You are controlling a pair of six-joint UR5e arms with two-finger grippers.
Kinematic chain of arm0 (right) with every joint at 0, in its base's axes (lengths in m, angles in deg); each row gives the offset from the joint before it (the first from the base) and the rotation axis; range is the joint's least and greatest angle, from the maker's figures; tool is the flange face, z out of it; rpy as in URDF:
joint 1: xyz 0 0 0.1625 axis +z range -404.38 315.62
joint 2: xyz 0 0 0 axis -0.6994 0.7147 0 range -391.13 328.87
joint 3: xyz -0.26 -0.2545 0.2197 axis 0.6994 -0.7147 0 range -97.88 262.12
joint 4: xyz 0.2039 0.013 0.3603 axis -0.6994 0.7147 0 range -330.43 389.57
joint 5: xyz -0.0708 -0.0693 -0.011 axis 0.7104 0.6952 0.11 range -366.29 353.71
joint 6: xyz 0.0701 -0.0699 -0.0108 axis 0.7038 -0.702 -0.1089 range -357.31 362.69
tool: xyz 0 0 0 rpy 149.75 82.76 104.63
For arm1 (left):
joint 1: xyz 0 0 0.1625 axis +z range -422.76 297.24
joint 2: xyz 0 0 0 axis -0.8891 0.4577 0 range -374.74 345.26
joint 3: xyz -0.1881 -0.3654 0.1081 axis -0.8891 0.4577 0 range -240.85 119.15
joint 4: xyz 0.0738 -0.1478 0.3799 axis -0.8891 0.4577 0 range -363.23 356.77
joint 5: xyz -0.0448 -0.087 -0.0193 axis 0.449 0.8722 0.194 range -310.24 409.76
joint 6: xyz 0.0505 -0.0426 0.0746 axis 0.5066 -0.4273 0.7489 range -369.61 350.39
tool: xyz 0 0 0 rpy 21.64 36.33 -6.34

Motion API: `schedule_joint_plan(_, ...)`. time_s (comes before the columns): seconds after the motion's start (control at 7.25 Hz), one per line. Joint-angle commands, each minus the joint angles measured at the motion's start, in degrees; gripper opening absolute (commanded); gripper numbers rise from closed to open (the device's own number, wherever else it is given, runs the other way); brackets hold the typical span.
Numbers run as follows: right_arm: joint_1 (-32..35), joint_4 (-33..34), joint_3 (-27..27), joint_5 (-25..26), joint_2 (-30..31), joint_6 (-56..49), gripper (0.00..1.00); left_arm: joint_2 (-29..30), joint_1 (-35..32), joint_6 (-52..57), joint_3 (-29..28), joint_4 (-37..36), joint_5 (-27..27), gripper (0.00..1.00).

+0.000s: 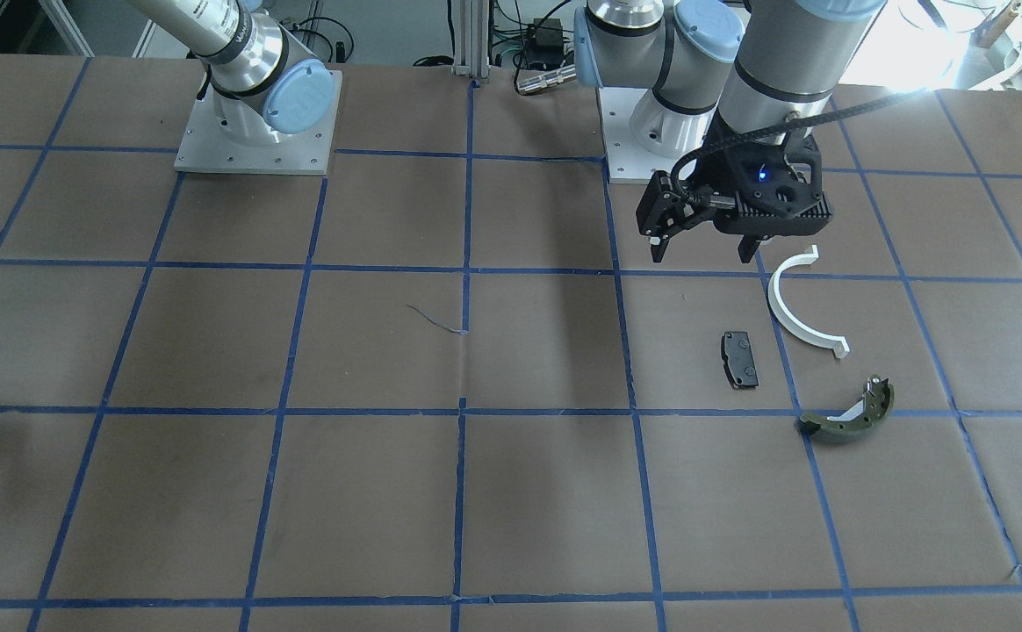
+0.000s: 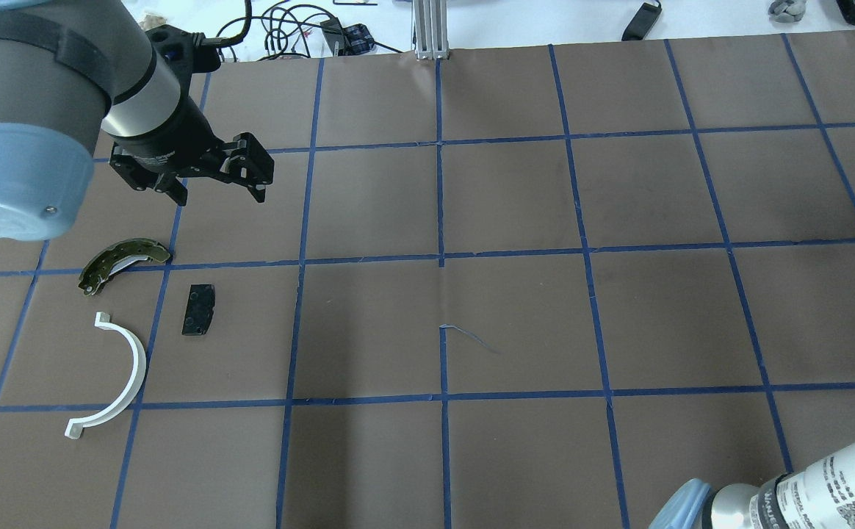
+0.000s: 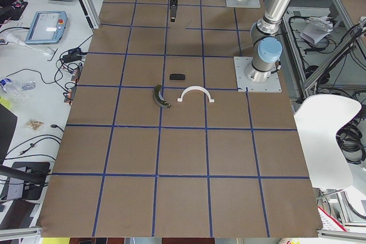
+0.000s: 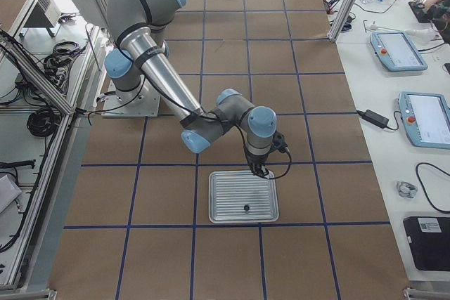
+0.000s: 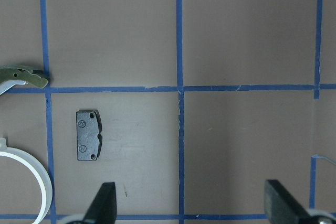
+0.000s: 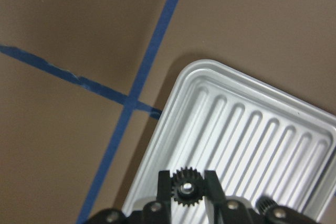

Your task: Place bearing gear from tray to pile

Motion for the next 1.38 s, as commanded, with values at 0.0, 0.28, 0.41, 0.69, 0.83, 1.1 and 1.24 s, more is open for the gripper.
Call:
schedule_joint_plan(0.0,10.22,-4.61,0.4,0.41,3.74,14.96,0.0,0.0,0.0,0.0,0.0,0.0,0.0,1.0)
schedule_joint_plan(0.28,21.82,-7.15,0.4,0.67,5.14,30.86,0.0,0.0,0.0,0.0,0.0,0.0,0.0,1.0)
schedule_joint_plan(0.41,26.75,-10.04,0.23,0.76,5.76,39.29,0.0,0.0,0.0,0.0,0.08,0.0,0.0,1.0)
schedule_joint_plan(0.69,39.73,-15.5,0.23,-1.08,6.9,60.79,0.0,0.0,0.0,0.0,0.0,0.0,0.0,1.0)
schedule_joint_plan(0.83,46.94,-15.34,-0.38,-1.26,6.56,70.57,0.0,0.0,0.0,0.0,0.0,0.0,0.0,1.0)
schedule_joint_plan(1.1,59.09,-8.81,-0.3,-6.68,3.85,89.4,0.0,0.0,0.0,0.0,0.0,0.0,-0.09,1.0)
schedule_joint_plan(1.24,62.71,-7.62,0.14,-6.8,2.44,93.74,0.0,0.0,0.0,0.0,0.0,0.0,-0.09,1.0)
